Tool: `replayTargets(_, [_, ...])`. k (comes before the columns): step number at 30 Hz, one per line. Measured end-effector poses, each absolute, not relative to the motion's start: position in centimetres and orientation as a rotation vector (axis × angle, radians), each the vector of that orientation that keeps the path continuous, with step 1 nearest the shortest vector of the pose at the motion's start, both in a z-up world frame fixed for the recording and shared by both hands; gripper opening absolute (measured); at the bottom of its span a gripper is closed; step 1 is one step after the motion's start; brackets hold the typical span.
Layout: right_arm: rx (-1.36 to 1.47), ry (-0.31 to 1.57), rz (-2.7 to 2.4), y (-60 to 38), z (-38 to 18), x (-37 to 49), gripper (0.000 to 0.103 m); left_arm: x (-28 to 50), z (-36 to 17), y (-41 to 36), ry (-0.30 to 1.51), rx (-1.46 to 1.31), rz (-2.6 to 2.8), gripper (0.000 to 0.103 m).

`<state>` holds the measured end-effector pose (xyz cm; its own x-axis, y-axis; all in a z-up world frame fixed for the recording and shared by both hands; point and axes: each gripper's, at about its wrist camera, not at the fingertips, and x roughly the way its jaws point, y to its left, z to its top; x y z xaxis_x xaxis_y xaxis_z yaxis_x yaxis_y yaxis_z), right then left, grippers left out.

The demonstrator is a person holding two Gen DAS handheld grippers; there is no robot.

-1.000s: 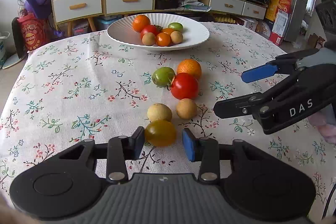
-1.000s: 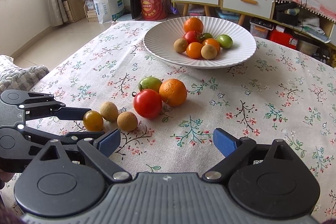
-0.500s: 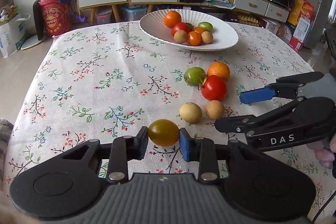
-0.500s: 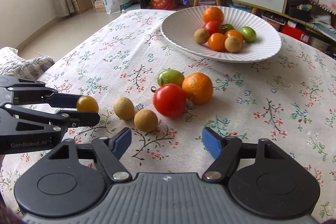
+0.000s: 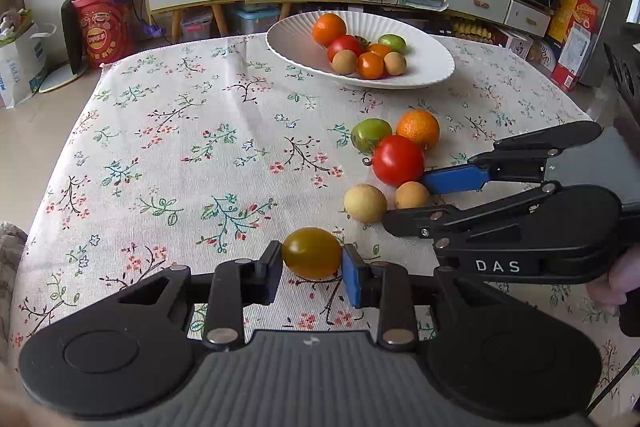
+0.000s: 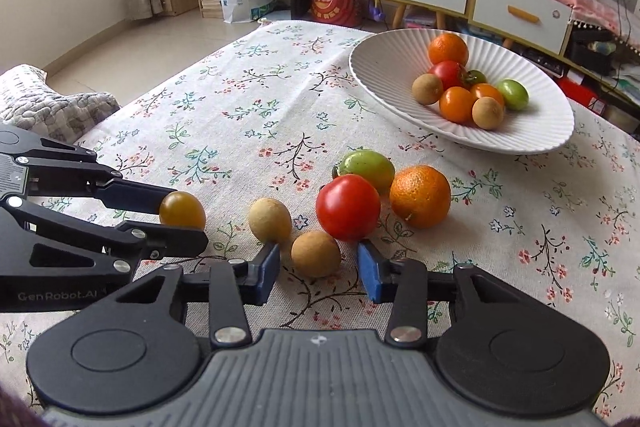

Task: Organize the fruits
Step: 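Grasp a brown kiwi with the right tool while the left tool holds the yellow tomato, then lift the yellow tomato and kiwi and carry them toward the bowl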

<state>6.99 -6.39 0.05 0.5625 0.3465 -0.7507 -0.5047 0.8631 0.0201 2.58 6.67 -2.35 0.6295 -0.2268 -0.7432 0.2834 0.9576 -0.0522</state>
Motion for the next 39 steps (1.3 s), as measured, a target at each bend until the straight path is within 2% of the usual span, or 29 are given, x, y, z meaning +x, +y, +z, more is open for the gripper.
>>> replayTargets(3, [-0.190, 0.844, 0.508, -6.4, 0.2, 7.0, 0.023, 2.6, -2.4, 6.6, 0.847, 0.075, -0.297, 0.026])
replayTargets(39, [-0.106, 0.840, 0.455, -11.0, 2.2, 7.3, 0.023, 3.8, -1.2, 4.5, 0.835, 0.035, -0.329, 0.026])
